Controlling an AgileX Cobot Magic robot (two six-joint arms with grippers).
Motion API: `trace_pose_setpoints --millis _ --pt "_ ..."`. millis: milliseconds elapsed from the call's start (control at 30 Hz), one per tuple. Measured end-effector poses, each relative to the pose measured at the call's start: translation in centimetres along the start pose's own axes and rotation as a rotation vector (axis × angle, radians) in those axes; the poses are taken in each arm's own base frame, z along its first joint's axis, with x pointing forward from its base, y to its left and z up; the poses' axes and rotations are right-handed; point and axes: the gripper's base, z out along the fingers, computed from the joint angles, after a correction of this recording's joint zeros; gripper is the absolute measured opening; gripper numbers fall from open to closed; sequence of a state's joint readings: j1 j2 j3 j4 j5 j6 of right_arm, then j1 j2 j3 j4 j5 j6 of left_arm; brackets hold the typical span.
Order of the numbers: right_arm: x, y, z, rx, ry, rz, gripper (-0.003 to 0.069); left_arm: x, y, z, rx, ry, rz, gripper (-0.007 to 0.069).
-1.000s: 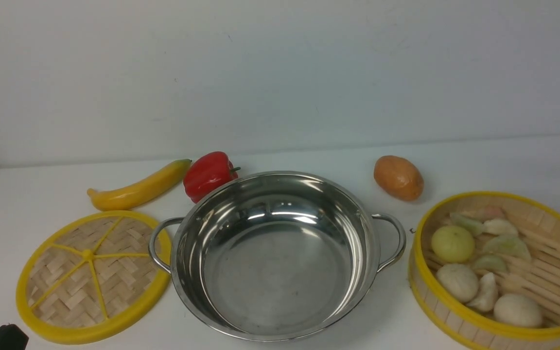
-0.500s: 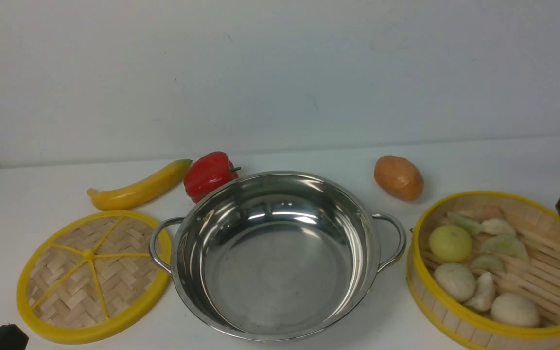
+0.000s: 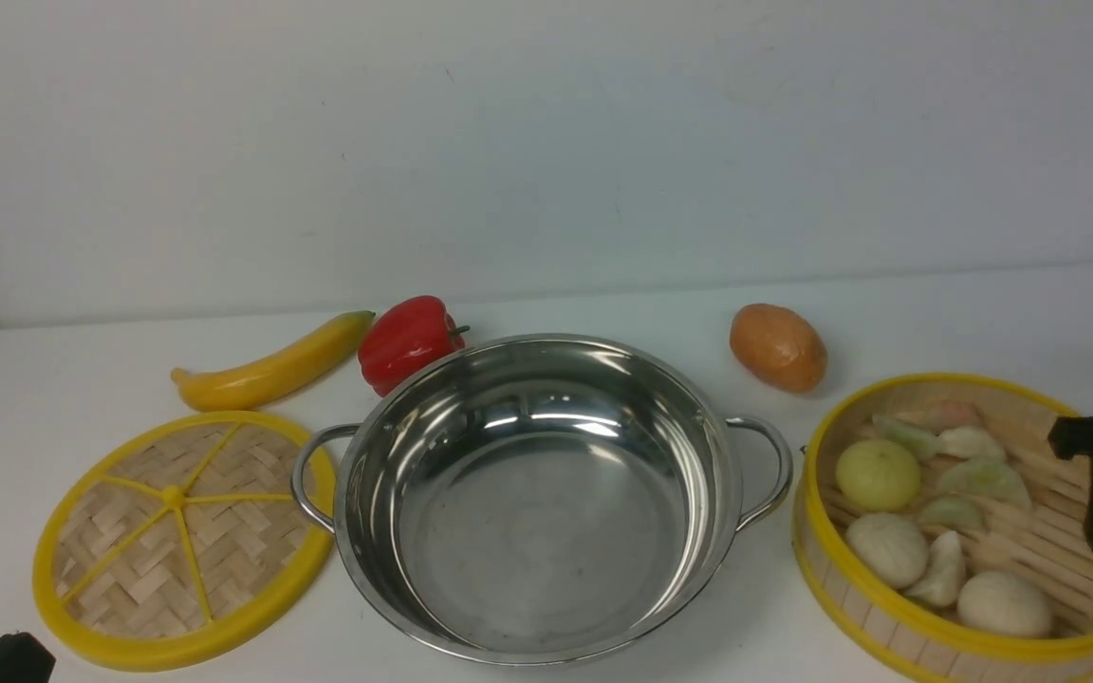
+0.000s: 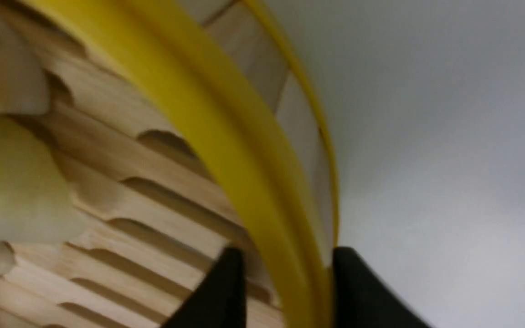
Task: Place the steamer in the pot on the white table, and put the lid on the steamer.
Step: 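Reach for and grasp the rim of the bamboo steamer holding the buns with the right gripper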
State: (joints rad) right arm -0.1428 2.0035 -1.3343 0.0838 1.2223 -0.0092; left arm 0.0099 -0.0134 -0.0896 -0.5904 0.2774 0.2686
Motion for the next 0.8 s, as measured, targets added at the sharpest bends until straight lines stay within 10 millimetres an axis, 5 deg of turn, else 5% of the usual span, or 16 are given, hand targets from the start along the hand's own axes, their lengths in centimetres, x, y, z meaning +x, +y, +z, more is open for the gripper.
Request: trace_pose_setpoints --millis 200,333,533,800 --pt "0.1 0.0 -0.4 0.004 -0.012 -0.019 0.0122 0.0 0.0 0.0 0.000 0.000 0.000 -0.0064" --pt "0.8 -0.1 -2.5 0.017 -0.079 -0.026 0.0034 0.0 0.0 0.0 -0.001 -0.002 0.000 -0.0064" --pt "2.2 -0.1 -6.3 0.048 -0.188 -0.042 0.0031 0.0 0.0 0.0 -0.001 -0.004 -0.001 -0.0064" --pt "2.9 0.0 -7.6 0.039 -0.220 -0.038 0.0029 0.0 0.0 0.0 -0.001 -0.004 -0.001 -0.0064"
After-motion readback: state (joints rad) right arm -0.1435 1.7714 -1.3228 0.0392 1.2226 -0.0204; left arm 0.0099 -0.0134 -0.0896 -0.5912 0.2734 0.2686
